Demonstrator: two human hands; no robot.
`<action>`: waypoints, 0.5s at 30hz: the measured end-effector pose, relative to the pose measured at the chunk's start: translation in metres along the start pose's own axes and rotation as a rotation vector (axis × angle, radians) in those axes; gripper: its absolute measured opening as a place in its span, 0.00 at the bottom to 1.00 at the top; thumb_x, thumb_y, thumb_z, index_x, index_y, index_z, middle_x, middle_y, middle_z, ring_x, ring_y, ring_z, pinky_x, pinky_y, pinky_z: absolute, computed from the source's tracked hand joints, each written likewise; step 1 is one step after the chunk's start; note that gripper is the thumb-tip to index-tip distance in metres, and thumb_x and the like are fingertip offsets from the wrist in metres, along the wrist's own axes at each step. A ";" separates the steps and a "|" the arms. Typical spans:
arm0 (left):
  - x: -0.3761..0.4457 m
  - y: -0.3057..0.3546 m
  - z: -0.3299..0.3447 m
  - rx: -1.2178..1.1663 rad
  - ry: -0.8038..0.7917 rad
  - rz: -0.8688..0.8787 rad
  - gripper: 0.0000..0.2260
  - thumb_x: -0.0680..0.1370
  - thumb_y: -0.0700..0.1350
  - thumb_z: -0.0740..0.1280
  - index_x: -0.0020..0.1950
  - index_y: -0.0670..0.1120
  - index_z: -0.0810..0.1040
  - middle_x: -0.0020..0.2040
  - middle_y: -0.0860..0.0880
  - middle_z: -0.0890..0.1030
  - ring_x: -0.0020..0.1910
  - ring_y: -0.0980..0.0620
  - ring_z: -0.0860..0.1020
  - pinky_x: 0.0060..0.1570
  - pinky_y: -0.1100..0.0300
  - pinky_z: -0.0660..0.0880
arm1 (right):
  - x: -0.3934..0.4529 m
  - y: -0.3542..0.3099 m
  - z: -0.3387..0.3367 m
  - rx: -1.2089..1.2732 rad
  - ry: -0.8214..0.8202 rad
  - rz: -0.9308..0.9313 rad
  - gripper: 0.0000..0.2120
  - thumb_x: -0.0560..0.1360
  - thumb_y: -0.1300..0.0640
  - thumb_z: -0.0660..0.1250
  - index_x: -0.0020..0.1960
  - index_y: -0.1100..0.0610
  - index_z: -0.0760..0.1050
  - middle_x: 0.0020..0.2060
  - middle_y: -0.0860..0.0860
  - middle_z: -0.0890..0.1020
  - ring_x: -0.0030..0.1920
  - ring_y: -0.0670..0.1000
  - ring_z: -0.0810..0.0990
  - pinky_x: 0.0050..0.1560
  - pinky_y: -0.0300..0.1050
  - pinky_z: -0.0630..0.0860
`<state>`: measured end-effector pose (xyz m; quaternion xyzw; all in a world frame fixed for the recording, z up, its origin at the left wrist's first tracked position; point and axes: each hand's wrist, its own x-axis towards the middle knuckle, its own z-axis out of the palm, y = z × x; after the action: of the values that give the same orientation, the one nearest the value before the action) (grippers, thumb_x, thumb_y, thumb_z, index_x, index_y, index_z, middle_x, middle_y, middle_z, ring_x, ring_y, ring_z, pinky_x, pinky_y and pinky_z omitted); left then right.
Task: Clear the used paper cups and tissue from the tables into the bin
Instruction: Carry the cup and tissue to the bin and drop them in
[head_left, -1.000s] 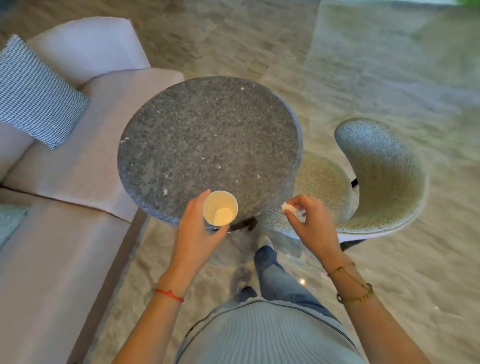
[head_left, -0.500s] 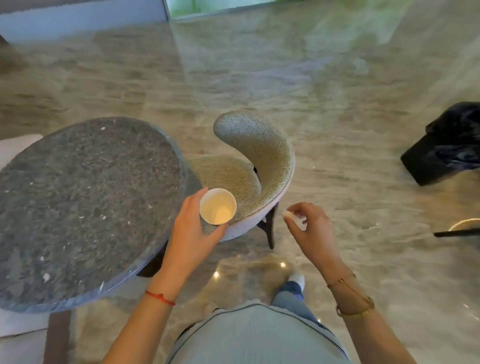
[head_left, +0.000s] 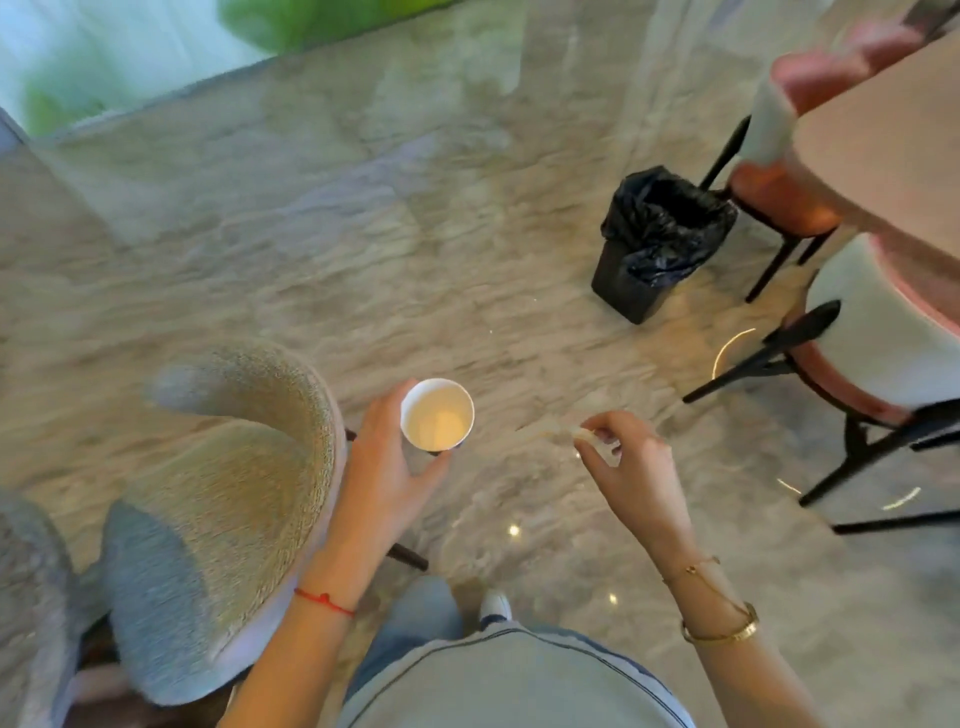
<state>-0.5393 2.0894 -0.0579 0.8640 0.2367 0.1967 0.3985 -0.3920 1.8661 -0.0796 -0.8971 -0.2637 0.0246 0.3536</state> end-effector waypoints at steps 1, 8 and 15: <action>0.014 0.006 0.012 -0.001 -0.023 0.017 0.33 0.68 0.46 0.77 0.70 0.46 0.68 0.62 0.52 0.71 0.61 0.54 0.71 0.59 0.49 0.74 | 0.008 0.010 -0.006 -0.001 0.018 0.023 0.05 0.74 0.53 0.70 0.49 0.51 0.77 0.42 0.44 0.79 0.45 0.43 0.75 0.46 0.37 0.74; 0.121 0.030 0.089 0.021 -0.161 0.097 0.34 0.69 0.46 0.77 0.71 0.47 0.67 0.65 0.49 0.73 0.62 0.51 0.72 0.60 0.52 0.73 | 0.075 0.071 -0.028 -0.014 0.089 0.174 0.06 0.74 0.55 0.71 0.50 0.52 0.77 0.43 0.44 0.79 0.46 0.44 0.76 0.47 0.39 0.74; 0.265 0.046 0.173 0.019 -0.226 0.193 0.34 0.68 0.46 0.77 0.71 0.47 0.67 0.64 0.50 0.73 0.61 0.49 0.74 0.57 0.49 0.75 | 0.192 0.135 -0.039 -0.036 0.120 0.275 0.05 0.74 0.52 0.70 0.49 0.51 0.77 0.42 0.43 0.78 0.46 0.42 0.74 0.45 0.35 0.71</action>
<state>-0.2212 2.1099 -0.0866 0.9030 0.1080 0.1335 0.3938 -0.1560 1.8536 -0.1103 -0.9308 -0.1170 0.0145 0.3460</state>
